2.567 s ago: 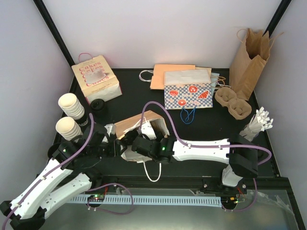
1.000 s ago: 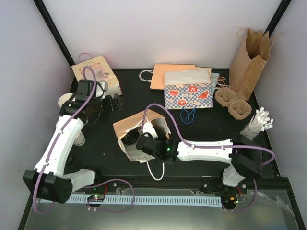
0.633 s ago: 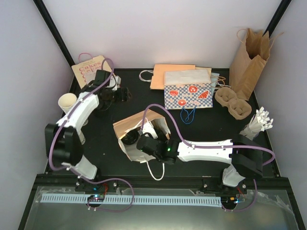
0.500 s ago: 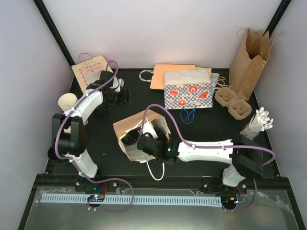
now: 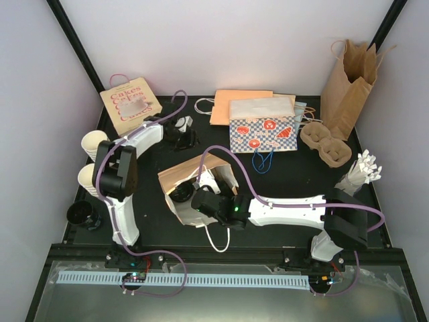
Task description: Pack the takeout coffee
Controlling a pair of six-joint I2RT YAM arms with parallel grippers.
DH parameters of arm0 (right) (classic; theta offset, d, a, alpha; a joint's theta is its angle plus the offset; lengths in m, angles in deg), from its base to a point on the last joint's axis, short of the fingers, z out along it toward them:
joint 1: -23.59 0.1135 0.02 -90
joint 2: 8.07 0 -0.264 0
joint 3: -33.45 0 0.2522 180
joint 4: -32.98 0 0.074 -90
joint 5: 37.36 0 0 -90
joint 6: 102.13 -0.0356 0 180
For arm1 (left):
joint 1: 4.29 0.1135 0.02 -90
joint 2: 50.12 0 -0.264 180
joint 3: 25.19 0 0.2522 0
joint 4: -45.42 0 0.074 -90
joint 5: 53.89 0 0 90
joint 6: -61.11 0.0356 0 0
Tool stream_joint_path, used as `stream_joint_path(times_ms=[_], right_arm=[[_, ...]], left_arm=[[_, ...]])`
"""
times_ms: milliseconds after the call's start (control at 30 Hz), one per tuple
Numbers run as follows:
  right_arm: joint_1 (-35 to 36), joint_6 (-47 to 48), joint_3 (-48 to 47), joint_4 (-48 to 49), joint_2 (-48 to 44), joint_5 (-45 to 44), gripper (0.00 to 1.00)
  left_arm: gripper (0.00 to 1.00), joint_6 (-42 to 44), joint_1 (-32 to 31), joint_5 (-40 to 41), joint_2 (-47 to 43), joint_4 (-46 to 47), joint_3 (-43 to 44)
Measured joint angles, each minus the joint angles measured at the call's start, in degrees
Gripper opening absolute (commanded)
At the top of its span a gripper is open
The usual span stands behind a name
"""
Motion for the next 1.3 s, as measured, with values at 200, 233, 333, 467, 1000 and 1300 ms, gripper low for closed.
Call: stream_joint_path(times_ms=[200,233,333,467,1000,1300], right_arm=[[-0.31,0.50,-0.24,0.11,0.11,0.07,0.67],[-0.42,0.63,-0.50,0.11,0.28,0.04,0.67],[-0.57,0.68,-1.14,0.04,1.03,-0.37,0.67],[-0.61,0.66,-1.97,-0.66,1.64,-1.42,0.67],[-0.66,0.57,-2.62,-3.21,1.62,-6.43,0.66],[-1.25,1.55,-2.60,-2.58,1.18,-7.58,0.65]], left_arm=[[0.62,1.60,-0.98,-1.88,3.04,0.42,0.07],[0.61,1.77,-0.98,-2.08,3.32,0.44,0.09],[0.59,3.04,-1.44,-3.45,5.03,0.39,0.33],[0.56,4.24,-2.51,-4.66,6.75,0.50,1.84],[0.53,6.38,-4.61,-5.11,7.17,0.42,2.99],[0.51,6.45,-5.81,-4.33,7.17,0.42,2.99]])
